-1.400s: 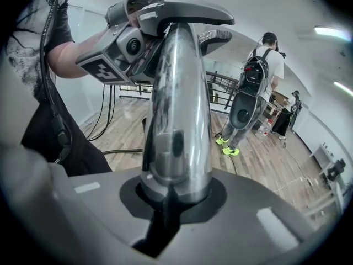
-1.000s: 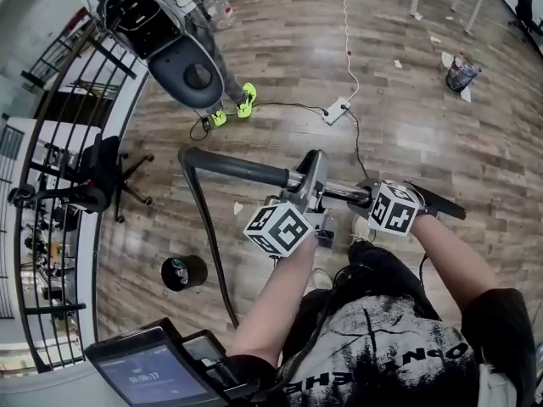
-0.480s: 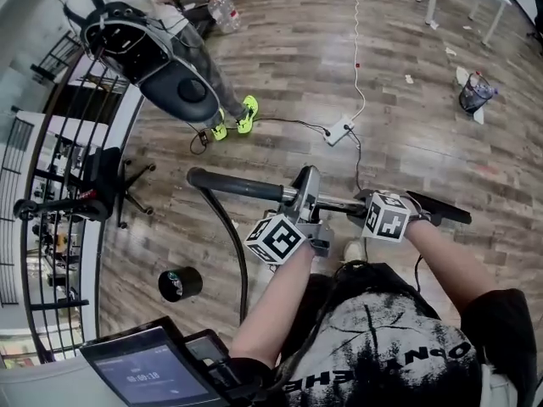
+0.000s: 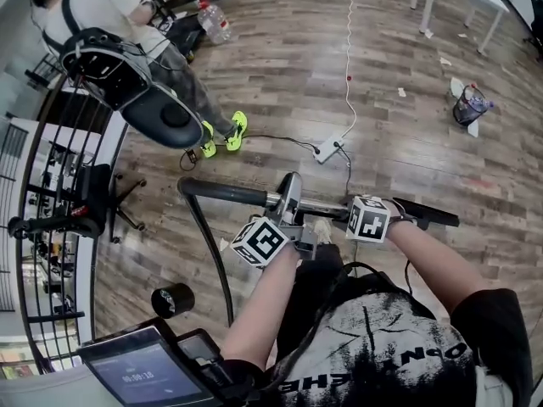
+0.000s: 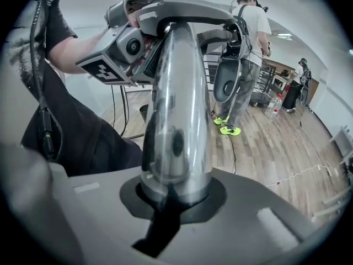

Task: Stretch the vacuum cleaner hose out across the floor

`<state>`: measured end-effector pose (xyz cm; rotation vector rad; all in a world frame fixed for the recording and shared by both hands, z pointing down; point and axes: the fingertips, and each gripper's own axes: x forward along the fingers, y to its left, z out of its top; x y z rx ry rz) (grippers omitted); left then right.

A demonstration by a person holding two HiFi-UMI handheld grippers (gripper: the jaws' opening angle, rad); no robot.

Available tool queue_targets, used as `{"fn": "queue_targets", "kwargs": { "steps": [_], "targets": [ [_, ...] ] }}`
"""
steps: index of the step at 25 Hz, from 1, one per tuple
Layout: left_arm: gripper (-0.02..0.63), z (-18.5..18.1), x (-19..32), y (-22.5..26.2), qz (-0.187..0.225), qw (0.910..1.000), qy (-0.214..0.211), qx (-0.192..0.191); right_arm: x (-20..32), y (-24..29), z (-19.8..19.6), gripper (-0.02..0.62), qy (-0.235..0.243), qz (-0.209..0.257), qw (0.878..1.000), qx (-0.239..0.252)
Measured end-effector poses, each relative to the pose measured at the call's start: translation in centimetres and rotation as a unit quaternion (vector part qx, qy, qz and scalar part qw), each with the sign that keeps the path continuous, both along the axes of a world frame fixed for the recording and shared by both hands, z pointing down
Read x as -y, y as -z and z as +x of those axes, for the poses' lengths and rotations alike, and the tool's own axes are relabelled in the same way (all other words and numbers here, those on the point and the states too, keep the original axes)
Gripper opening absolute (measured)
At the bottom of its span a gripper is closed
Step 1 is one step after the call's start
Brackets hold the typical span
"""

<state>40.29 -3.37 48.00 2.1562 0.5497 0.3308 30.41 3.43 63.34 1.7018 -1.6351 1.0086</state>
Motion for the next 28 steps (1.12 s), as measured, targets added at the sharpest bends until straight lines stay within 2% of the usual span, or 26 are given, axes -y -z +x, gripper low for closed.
{"fn": "queue_targets", "kwargs": {
  "steps": [6,15,19,23,28],
  "targets": [
    [0.083,6.2,2.2,-1.7,-0.012,0.9998,0.009,0.01,1.6,-1.4,6.0,0.049,0.01,-0.016,1.0,0.01],
    [0.083,16.3,7.2,-3.9,-0.049,0.9969,0.055,0.025,4.2,-2.1,16.8,0.049,0.057,-0.055,0.997,0.014],
    [0.083,19.9,9.0,-2.5,-0.065,0.9948,0.078,0.013,5.6,-1.3,21.0,0.049,0.084,-0.065,0.994,0.01],
    [0.083,22.1,11.4,-2.5,-0.071,0.9907,0.116,0.003,7.4,-1.0,24.4,0.049,0.12,-0.069,0.99,-0.003],
    [0.083,24.0,14.3,-2.2,-0.075,0.9807,0.181,-0.004,9.3,-0.8,27.8,0.049,0.185,-0.069,0.98,-0.011]
  ]
}}
